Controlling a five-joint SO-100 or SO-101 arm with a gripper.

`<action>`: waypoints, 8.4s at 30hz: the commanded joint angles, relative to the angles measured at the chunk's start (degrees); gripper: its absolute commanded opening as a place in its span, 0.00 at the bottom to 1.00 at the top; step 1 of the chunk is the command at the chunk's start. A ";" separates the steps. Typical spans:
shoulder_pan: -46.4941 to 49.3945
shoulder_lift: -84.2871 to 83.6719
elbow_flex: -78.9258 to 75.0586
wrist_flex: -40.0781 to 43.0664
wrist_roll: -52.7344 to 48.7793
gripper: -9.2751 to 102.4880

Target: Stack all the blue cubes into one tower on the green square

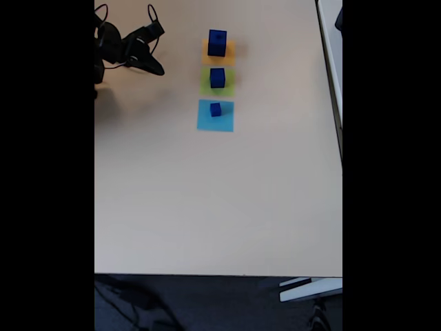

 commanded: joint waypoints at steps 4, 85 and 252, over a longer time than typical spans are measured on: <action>-0.09 1.41 -4.04 -6.94 15.21 0.08; -17.67 -91.93 -83.14 -3.69 71.46 0.08; -24.35 -135.79 -134.12 26.81 77.43 0.19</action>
